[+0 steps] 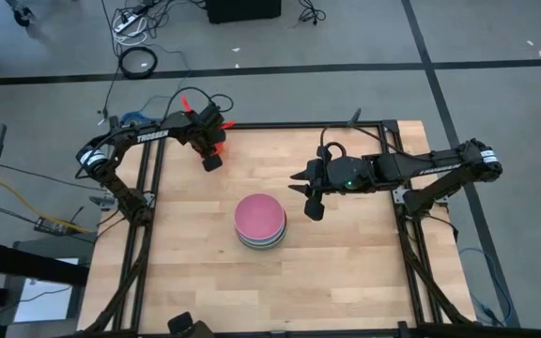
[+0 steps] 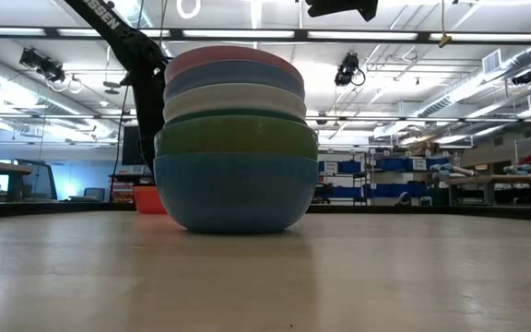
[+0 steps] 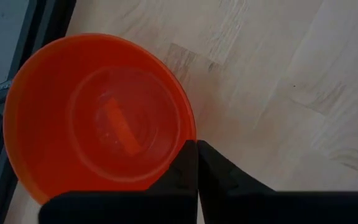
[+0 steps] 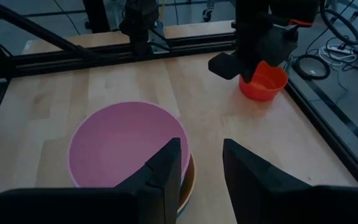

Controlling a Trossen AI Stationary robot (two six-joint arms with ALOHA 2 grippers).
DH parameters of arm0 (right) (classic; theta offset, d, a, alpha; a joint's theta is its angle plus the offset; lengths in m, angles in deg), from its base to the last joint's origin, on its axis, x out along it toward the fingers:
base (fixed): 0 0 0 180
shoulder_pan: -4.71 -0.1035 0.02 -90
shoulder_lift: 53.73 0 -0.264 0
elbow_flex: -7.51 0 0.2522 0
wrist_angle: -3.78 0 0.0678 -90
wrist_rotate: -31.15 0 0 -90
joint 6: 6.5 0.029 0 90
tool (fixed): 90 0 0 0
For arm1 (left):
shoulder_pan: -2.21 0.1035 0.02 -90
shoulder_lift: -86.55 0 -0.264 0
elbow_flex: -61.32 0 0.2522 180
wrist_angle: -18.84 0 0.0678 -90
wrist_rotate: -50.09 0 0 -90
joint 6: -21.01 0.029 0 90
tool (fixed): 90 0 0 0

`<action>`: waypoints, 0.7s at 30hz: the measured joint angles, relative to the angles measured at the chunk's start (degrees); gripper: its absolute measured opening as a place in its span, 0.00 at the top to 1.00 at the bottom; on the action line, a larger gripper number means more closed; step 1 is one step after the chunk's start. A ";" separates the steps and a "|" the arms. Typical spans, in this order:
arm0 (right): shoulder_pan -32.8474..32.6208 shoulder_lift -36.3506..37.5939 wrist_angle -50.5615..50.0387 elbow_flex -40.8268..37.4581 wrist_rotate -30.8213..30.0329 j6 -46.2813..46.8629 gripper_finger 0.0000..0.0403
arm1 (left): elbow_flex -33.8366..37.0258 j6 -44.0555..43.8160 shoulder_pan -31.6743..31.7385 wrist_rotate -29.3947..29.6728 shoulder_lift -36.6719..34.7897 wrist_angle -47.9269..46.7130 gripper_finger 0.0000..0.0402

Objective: Nest bowls inside each other
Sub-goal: Stack the orange bowl on top of the pink bowl

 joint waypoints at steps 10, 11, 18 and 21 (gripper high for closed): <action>0.00 0.00 0.00 0.00 0.00 -0.51 0.74 | -0.08 -0.41 -0.02 -0.06 0.00 0.15 1.00; 0.00 0.00 0.00 0.00 0.00 -0.54 0.74 | -0.12 -0.45 -0.02 -0.04 0.00 0.23 1.00; 0.00 0.00 -0.02 0.00 0.00 -1.00 0.74 | -0.15 -0.57 -0.34 2.41 0.00 -0.01 1.00; 0.00 0.00 -0.02 0.00 0.00 -1.09 0.74 | -0.17 -0.55 -0.66 2.46 0.00 -0.20 1.00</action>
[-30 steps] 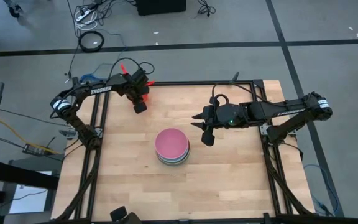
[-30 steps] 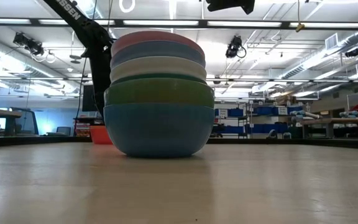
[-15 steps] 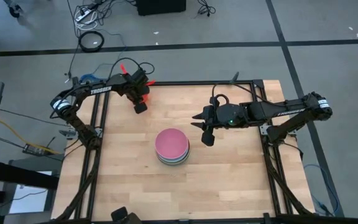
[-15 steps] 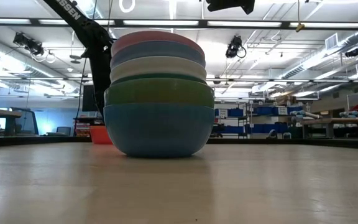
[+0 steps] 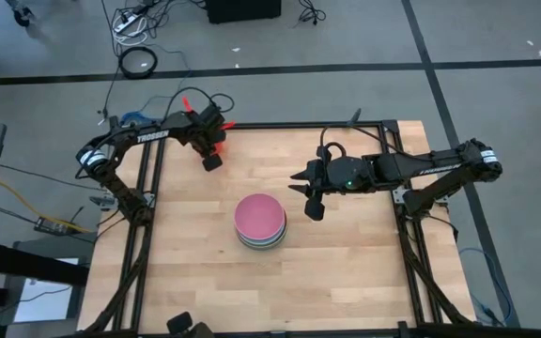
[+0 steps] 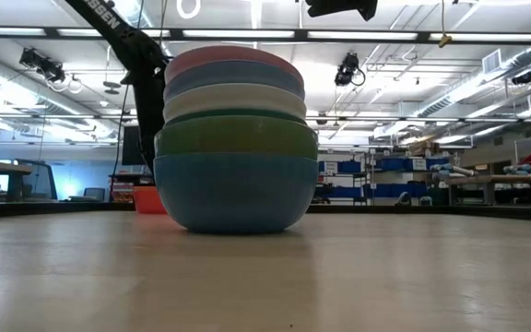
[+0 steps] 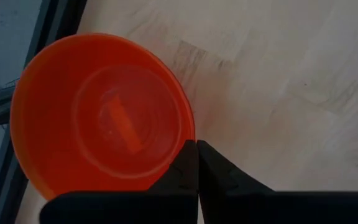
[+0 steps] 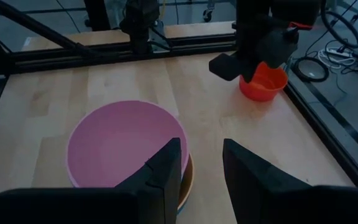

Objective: Nest bowls inside each other
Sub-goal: Stack the orange bowl on top of the pink bowl

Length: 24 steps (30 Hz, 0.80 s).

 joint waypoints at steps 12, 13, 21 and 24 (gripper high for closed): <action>0.00 0.00 0.00 0.00 0.00 0.41 0.74 | -0.07 -1.28 -0.10 -0.89 -0.01 0.33 0.86; 0.01 0.00 0.00 0.00 0.00 0.46 0.74 | -0.07 -1.29 -0.04 -1.00 -0.01 0.35 0.84; 0.04 0.00 0.00 0.00 0.00 1.19 0.74 | 0.00 -1.29 -0.01 -1.03 -0.02 1.07 0.80; 0.04 0.00 0.00 0.00 0.00 1.27 0.74 | 0.41 -1.29 0.01 -1.03 -0.02 1.86 0.83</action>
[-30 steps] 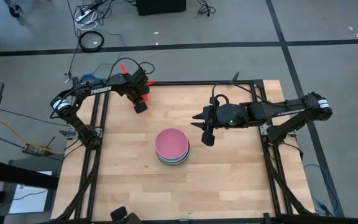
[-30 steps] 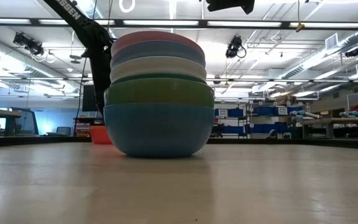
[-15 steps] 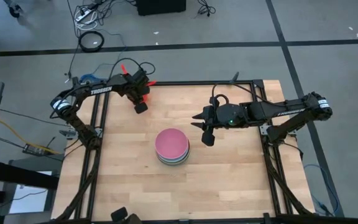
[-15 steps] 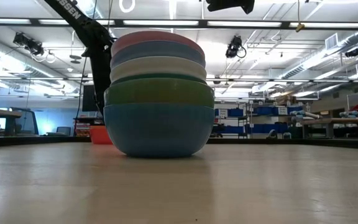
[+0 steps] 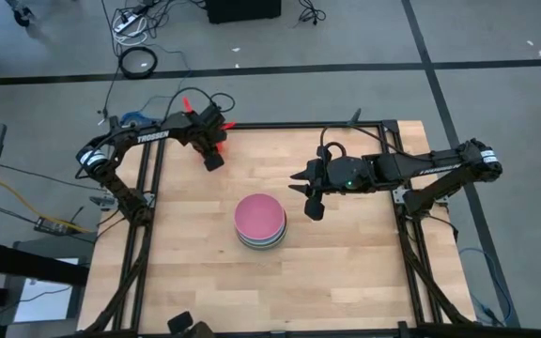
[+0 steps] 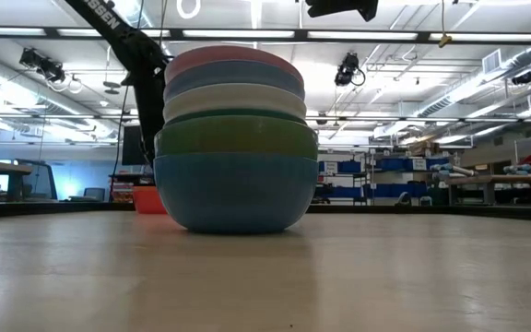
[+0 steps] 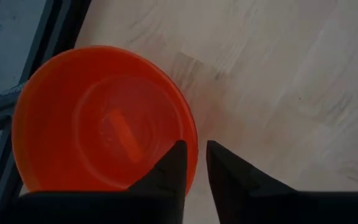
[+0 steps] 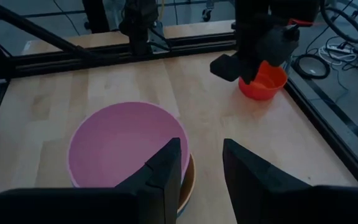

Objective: Nest bowls inside each other
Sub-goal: Stack the orange bowl on top of the pink bowl

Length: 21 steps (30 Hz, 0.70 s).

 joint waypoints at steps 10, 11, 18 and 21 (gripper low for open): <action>0.00 0.00 0.00 0.00 0.00 0.24 0.74 | 0.39 0.09 -0.02 -0.08 -0.02 -0.33 0.99; 0.00 0.00 0.00 0.00 0.00 0.24 0.74 | 0.39 0.11 -0.02 -0.09 -0.02 -0.33 0.99; 0.00 0.00 0.00 0.00 0.00 0.24 0.74 | 0.39 0.08 -0.13 -0.07 -0.02 -0.64 0.99; 0.00 0.00 0.00 0.00 -0.01 0.24 0.74 | -0.07 -0.17 -0.79 0.80 -0.02 -2.55 1.00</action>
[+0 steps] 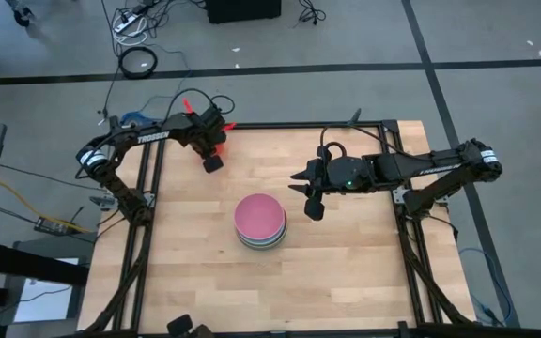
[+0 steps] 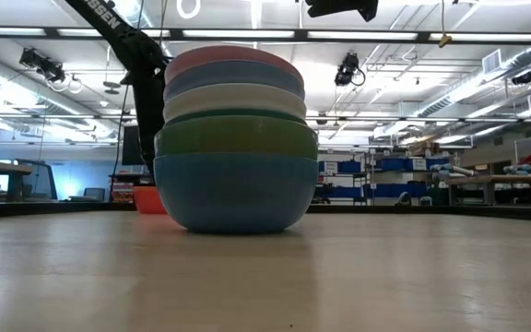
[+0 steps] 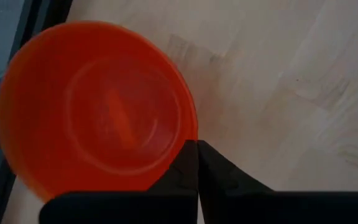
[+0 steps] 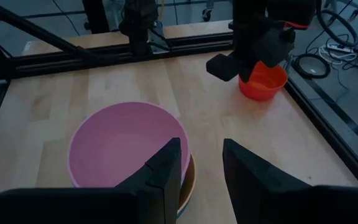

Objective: Nest bowls inside each other
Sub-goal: Stack the orange bowl on top of the pink bowl

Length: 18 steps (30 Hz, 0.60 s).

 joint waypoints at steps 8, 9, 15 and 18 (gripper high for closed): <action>0.00 0.00 -0.02 0.00 0.01 -0.28 0.74 | -5.39 -0.90 -2.09 3.17 0.00 -4.20 1.00; -0.03 0.00 -0.02 0.00 0.00 -0.28 0.74 | -6.12 -0.97 -2.29 3.20 0.00 -4.63 1.00; -0.37 0.00 -0.04 0.00 0.01 -0.33 0.74 | -8.57 -0.88 -2.58 3.33 0.00 -8.42 0.99; -0.39 0.00 -0.04 0.00 0.04 -0.34 0.74 | -8.32 -1.06 -2.58 3.25 0.00 -9.45 0.96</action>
